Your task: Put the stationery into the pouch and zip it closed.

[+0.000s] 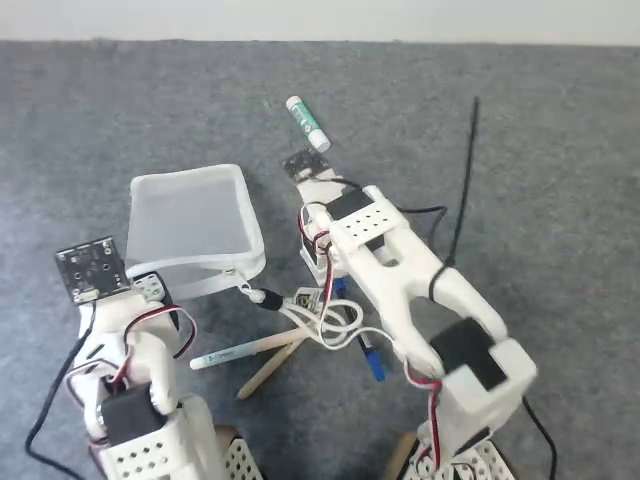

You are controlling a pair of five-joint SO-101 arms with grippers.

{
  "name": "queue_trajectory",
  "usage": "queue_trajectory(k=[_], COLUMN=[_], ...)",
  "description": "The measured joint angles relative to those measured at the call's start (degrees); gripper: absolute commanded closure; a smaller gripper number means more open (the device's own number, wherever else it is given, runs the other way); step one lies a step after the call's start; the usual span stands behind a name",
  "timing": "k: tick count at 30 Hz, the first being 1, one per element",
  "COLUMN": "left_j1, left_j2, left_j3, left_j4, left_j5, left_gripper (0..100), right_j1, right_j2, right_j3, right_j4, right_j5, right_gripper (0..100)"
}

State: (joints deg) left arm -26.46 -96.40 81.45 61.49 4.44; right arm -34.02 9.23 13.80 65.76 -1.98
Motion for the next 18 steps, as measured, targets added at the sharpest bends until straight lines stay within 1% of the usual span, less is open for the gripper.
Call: queue_trajectory(k=[13,18], left_j1=[0.0,0.0], left_j2=[0.0,0.0], left_j3=[0.0,-4.0], left_j4=[0.0,0.0], left_j5=[0.0,0.0], left_gripper=[99,99], right_j1=[0.0,2.3], right_j2=[-9.9,-13.6], right_j3=[1.9,3.7], right_j4=[1.1,0.2], right_j5=[-1.2,-1.2], right_gripper=[99.2,99.2])
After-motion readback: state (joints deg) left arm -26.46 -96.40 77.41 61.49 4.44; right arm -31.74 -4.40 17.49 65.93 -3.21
